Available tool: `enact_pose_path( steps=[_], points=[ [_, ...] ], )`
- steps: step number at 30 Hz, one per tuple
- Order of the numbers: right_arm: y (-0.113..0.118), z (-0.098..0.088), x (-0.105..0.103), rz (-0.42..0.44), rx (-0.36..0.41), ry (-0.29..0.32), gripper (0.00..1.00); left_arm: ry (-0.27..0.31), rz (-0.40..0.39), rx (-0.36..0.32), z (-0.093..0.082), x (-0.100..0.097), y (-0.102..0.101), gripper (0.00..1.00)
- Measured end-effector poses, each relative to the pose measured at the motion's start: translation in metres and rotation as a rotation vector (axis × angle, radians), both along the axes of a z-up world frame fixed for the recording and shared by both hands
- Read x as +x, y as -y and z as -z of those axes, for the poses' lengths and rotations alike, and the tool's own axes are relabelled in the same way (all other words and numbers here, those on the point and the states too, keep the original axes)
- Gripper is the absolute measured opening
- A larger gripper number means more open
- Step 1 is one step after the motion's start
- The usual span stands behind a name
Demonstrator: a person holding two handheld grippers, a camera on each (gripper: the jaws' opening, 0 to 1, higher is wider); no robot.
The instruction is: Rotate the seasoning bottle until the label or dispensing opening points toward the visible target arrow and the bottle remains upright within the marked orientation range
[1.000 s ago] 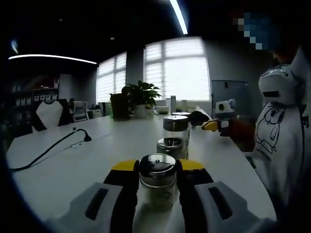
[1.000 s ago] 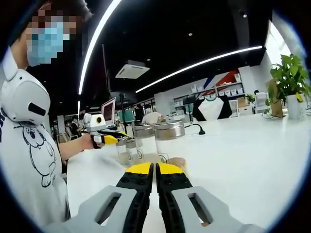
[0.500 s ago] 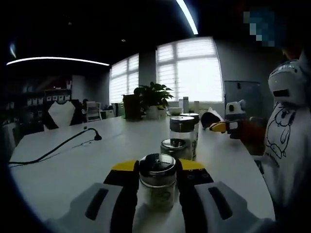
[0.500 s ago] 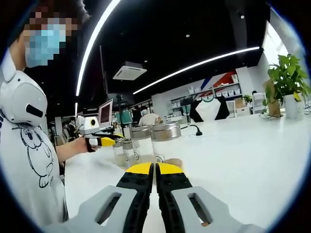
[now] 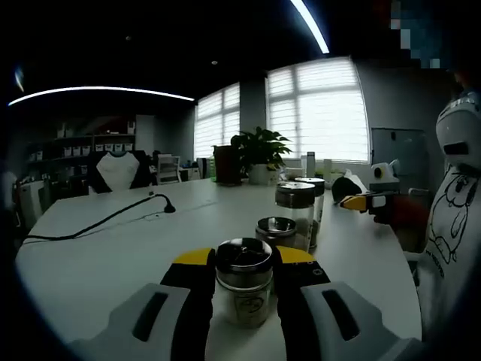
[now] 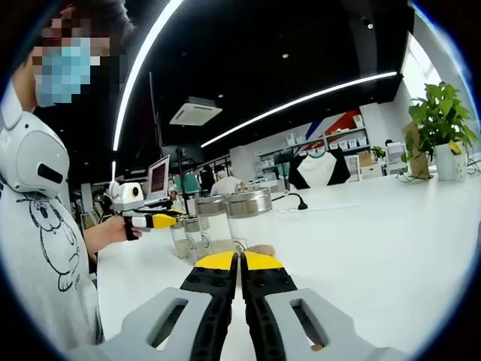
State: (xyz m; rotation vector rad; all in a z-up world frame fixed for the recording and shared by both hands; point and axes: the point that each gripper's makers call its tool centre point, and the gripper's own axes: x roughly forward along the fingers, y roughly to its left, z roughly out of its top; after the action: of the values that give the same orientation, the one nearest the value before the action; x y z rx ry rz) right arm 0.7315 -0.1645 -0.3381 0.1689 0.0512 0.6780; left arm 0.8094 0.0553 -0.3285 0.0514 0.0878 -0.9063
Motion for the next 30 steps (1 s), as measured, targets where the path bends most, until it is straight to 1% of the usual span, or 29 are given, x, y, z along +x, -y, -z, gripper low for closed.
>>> enact_pose_path(
  steps=[3,7,8,9,11,12,14,15,16,17,18,20,22,24,26,29,30],
  points=[
    [0.001,-0.001,0.000,0.000,0.001,0.003,0.00,-0.001,-0.018,0.001,0.000,0.001,-0.001,0.32],
    [0.001,-0.001,0.000,-0.004,0.003,0.004,0.00,0.006,-0.004,-0.017,-0.001,0.002,-0.004,0.33],
    [0.001,-0.001,0.000,-0.004,0.002,0.004,0.00,0.008,-0.006,-0.024,-0.002,0.002,-0.005,0.34],
    [0.001,-0.002,-0.001,-0.005,0.002,0.004,0.00,0.013,0.001,-0.040,-0.007,0.002,-0.005,0.38],
    [0.001,-0.002,-0.001,-0.008,0.002,0.004,0.00,0.026,0.028,-0.068,-0.015,-0.001,-0.005,0.44],
    [0.001,-0.002,-0.002,-0.012,0.002,0.004,0.00,0.032,0.034,-0.069,-0.016,-0.001,-0.005,0.43],
    [0.000,-0.001,-0.002,-0.017,0.000,0.004,0.00,0.038,0.064,-0.063,-0.019,-0.004,-0.004,0.43],
    [-0.001,-0.001,-0.002,-0.020,0.000,0.004,0.00,0.057,0.104,-0.051,-0.021,-0.007,-0.002,0.43],
    [-0.001,-0.002,-0.003,-0.025,-0.002,0.005,0.00,0.052,0.133,-0.042,-0.021,-0.010,0.000,0.43],
    [-0.002,-0.002,-0.003,-0.029,-0.005,0.006,0.00,0.064,0.138,-0.033,-0.022,-0.010,0.000,0.43],
    [-0.003,-0.002,-0.003,-0.033,-0.007,0.007,0.00,0.077,0.158,-0.019,-0.022,-0.012,0.002,0.43],
    [-0.005,-0.001,-0.004,-0.041,-0.013,0.008,0.00,0.052,0.173,-0.022,-0.020,-0.011,0.003,0.43],
    [-0.006,-0.001,-0.005,-0.047,-0.018,0.007,0.00,0.027,0.195,-0.003,-0.013,-0.010,0.005,0.44],
    [-0.007,0.000,-0.007,-0.051,-0.021,0.007,0.00,0.035,0.203,0.028,-0.010,-0.009,0.004,0.45],
    [-0.008,0.000,-0.008,-0.058,-0.026,0.006,0.00,0.035,0.201,0.021,-0.012,-0.006,0.001,0.45],
    [-0.011,0.003,-0.011,-0.076,-0.050,0.006,0.00,0.011,0.244,-0.026,-0.017,-0.007,-0.001,0.45],
    [-0.011,0.003,-0.011,-0.083,-0.062,0.008,0.00,0.000,0.260,-0.031,-0.016,-0.007,-0.002,0.44]
  ],
)
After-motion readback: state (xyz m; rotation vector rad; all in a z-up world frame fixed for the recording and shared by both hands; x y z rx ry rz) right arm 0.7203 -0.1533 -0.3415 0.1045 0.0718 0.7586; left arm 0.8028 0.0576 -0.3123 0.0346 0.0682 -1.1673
